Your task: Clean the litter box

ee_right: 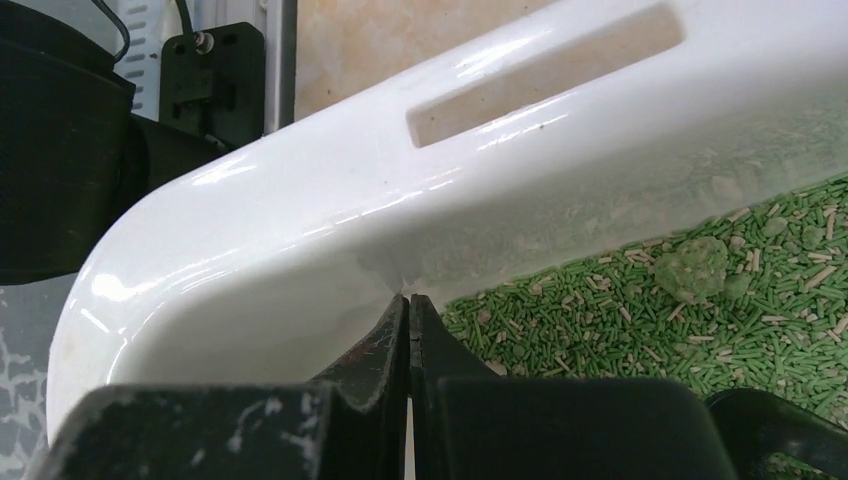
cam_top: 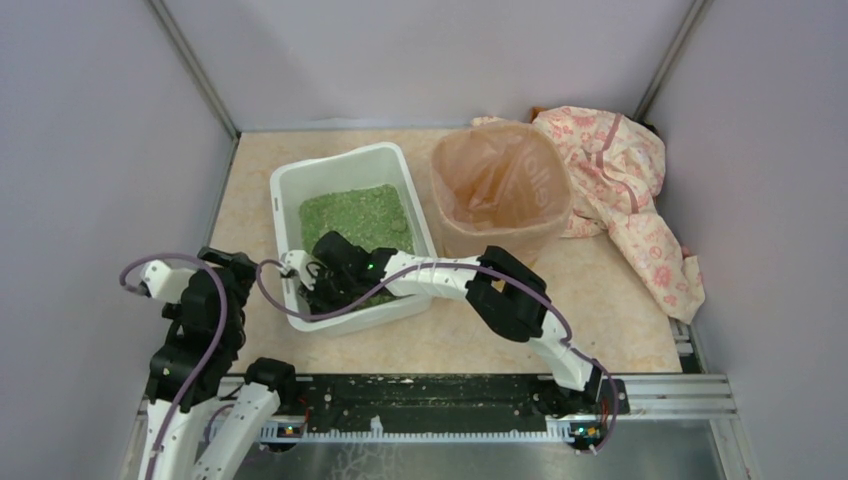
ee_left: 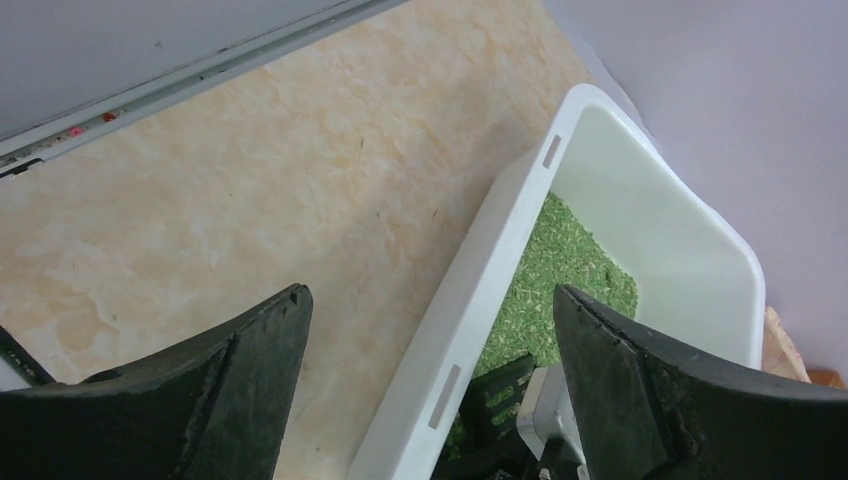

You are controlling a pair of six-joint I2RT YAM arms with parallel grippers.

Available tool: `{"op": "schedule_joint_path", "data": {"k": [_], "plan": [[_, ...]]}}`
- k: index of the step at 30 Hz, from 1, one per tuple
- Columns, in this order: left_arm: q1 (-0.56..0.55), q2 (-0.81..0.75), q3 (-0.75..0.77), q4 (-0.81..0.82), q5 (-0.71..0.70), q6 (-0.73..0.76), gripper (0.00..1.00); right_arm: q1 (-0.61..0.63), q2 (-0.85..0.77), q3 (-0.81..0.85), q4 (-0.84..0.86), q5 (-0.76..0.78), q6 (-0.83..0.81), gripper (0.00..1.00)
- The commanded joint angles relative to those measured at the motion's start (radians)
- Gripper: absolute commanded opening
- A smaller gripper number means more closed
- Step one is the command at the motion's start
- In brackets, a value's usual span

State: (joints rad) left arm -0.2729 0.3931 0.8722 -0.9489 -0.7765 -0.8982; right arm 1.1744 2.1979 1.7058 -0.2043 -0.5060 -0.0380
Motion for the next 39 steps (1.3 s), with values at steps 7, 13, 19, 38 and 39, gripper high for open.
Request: {"op": "schedule_joint_path", "data": {"k": [7, 13, 19, 38, 39], "plan": [[-0.001, 0.089, -0.077, 0.140, 0.039, 0.068, 0.99, -0.098, -0.237, -0.111, 0.065, 0.185, -0.004, 0.54], [-0.002, 0.117, -0.115, 0.276, 0.117, 0.149, 0.99, -0.219, -0.182, 0.036, -0.105, 0.386, -0.078, 0.95], [-0.002, 0.144, -0.113, 0.293, 0.166, 0.183, 0.99, -0.243, 0.078, 0.430, -0.474, 0.461, -0.115, 0.97], [-0.001, 0.097, -0.160, 0.280, 0.165, 0.185, 0.99, -0.170, 0.094, 0.179, -0.525, 0.428, -0.072, 0.94], [-0.002, 0.095, -0.160, 0.278, 0.164, 0.185, 0.99, -0.171, 0.097, 0.172, -0.518, 0.410, -0.068, 0.91]]}}
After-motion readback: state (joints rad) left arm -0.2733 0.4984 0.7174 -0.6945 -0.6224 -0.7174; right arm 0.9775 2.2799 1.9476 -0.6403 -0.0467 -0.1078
